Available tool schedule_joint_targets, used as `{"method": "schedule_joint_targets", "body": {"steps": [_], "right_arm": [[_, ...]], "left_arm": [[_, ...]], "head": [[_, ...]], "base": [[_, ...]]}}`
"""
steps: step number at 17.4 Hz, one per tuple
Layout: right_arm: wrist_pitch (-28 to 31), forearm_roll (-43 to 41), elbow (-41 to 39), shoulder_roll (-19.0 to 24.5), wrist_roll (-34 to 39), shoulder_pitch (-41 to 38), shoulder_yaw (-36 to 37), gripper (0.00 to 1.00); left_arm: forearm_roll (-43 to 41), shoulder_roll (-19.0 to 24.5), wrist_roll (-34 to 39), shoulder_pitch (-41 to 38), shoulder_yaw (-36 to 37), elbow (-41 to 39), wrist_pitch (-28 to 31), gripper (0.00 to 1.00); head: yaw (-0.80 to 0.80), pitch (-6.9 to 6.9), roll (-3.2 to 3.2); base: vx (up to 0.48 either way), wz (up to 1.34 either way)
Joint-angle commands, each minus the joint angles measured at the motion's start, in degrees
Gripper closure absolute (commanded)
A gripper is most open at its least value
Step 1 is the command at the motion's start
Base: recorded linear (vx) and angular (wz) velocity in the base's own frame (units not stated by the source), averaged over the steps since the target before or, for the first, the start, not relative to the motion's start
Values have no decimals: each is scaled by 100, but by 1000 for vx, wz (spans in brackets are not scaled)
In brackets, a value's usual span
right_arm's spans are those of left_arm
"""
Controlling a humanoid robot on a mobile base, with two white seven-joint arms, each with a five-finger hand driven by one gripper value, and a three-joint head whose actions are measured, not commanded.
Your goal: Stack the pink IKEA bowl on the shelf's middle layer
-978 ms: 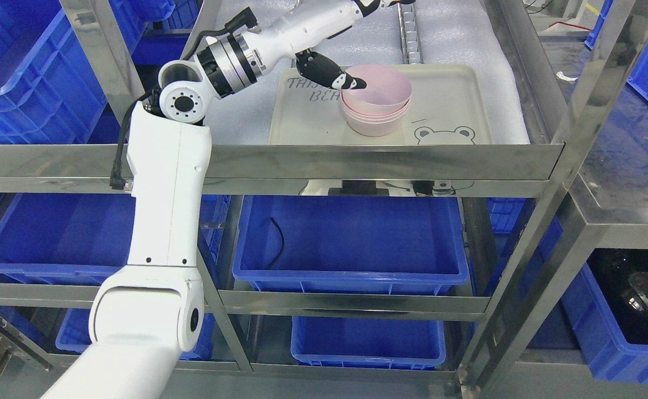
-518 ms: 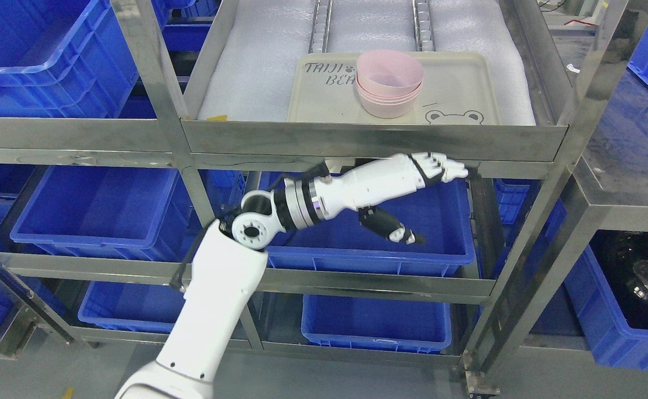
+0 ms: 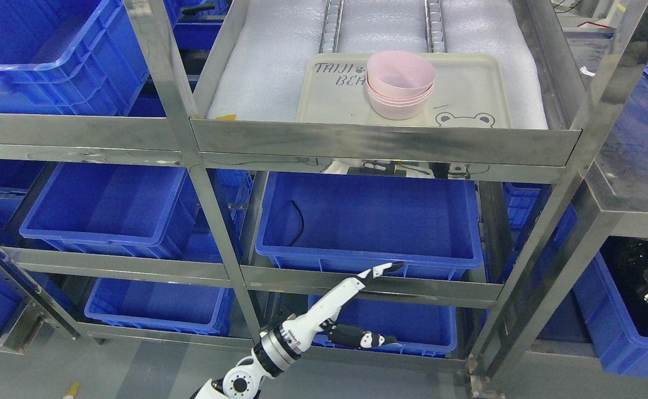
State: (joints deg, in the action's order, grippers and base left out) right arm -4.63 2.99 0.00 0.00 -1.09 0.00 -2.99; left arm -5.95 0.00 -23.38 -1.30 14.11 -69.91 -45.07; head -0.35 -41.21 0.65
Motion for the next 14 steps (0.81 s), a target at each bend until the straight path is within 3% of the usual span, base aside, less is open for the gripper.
{"method": "schedule_joint_targets", "body": {"steps": [1, 8, 14], "right_arm": [[-3, 0, -100, -100, 3, -17, 0, 0], [-3, 0, -100, -100, 3, -17, 0, 0], [-3, 0, -100, -100, 3, -17, 0, 0]], "left_arm": [[724, 100, 474, -468, -1523, 340, 283, 1], [1104, 100, 914, -371, -2325, -1549, 2561, 0], [1113, 100, 906, -371, -1719, -1666, 2679, 0]], "head": [[0, 0, 0], [0, 0, 0], [0, 0, 0]], "base": [[-11, -2], [-2, 0], [0, 0]]}}
